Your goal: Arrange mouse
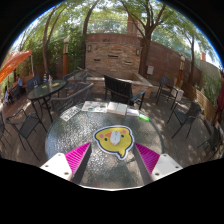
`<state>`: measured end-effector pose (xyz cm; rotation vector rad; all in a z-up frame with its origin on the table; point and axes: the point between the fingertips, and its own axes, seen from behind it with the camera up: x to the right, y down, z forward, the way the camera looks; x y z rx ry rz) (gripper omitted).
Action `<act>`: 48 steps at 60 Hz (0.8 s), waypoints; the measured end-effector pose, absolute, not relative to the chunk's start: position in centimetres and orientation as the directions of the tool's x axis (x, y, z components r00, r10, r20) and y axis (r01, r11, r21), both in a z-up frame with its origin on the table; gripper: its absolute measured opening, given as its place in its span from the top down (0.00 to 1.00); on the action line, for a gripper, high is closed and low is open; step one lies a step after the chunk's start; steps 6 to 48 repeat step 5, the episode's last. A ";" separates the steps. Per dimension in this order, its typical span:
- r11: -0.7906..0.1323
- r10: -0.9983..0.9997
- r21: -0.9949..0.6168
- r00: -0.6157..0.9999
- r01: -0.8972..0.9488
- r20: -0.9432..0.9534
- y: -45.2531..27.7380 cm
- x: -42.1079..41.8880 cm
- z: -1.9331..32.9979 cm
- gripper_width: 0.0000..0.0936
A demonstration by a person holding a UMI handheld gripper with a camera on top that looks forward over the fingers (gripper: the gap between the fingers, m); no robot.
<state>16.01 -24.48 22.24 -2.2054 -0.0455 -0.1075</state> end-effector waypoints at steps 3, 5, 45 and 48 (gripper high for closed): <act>-0.589 0.000 -0.804 0.995 0.082 0.102 -24.4 15.8 22.5 0.08; -0.588 0.002 -0.804 0.995 0.083 0.101 -24.4 15.8 22.5 0.08; -0.588 0.002 -0.804 0.995 0.083 0.101 -24.4 15.8 22.5 0.08; -0.588 0.002 -0.804 0.995 0.083 0.101 -24.4 15.8 22.5 0.08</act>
